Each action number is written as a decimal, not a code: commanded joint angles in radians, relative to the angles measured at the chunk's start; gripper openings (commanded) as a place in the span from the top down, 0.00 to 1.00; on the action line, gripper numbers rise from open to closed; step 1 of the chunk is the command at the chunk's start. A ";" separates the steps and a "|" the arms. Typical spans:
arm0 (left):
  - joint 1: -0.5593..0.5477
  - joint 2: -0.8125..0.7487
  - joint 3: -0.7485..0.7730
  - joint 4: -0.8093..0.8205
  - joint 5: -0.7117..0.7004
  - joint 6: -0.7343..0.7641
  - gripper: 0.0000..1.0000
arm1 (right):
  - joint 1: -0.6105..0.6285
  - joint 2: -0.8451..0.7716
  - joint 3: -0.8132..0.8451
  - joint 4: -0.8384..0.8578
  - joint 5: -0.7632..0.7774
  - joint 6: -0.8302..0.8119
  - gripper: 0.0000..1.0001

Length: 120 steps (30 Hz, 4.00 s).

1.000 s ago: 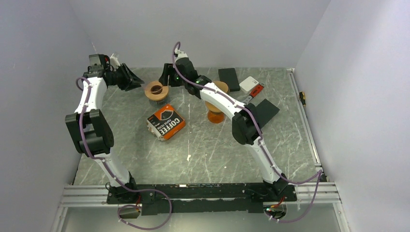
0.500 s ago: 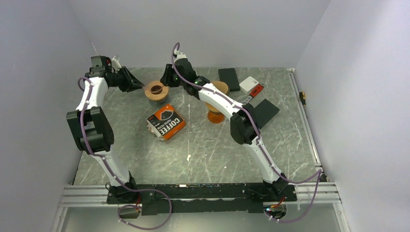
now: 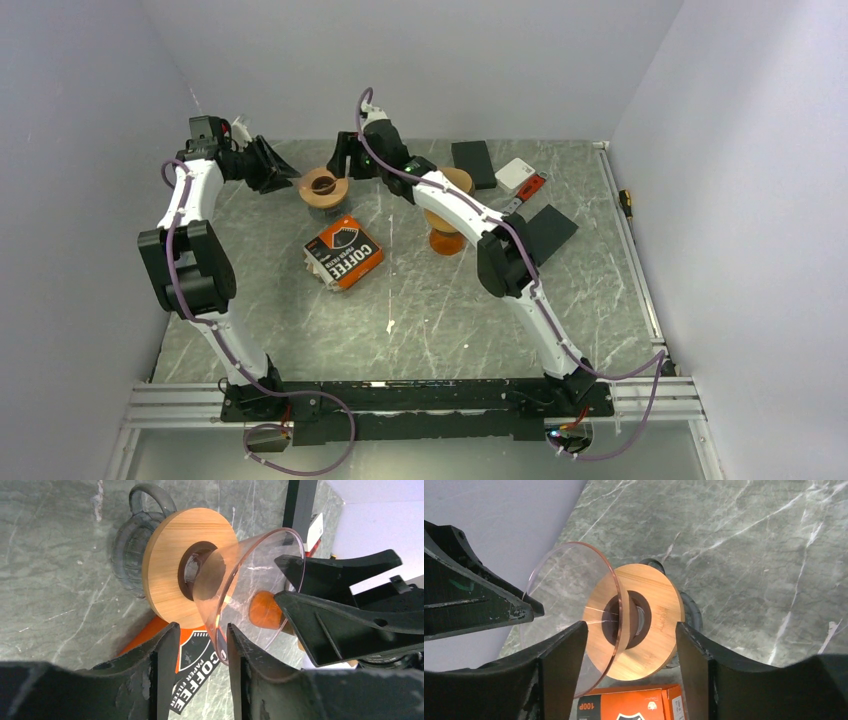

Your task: Place the coffee filter in the dripper

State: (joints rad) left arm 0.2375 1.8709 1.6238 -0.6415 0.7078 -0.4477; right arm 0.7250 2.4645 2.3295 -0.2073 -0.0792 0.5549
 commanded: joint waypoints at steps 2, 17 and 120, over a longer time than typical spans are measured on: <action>0.007 -0.116 0.029 0.032 -0.050 0.020 0.52 | -0.009 -0.148 -0.003 0.074 -0.033 -0.072 0.22; 0.034 -0.623 -0.331 0.172 -0.389 0.025 0.09 | -0.021 -0.583 -0.332 0.091 -0.041 -0.189 0.01; -0.031 -0.845 -0.508 -0.270 -0.354 0.005 1.00 | -0.216 -1.101 -0.927 0.059 -0.143 -0.135 0.00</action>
State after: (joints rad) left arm 0.2089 1.0668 1.0061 -0.8490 0.3916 -0.5415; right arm 0.5117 1.3994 1.3624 -0.1856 -0.2188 0.4335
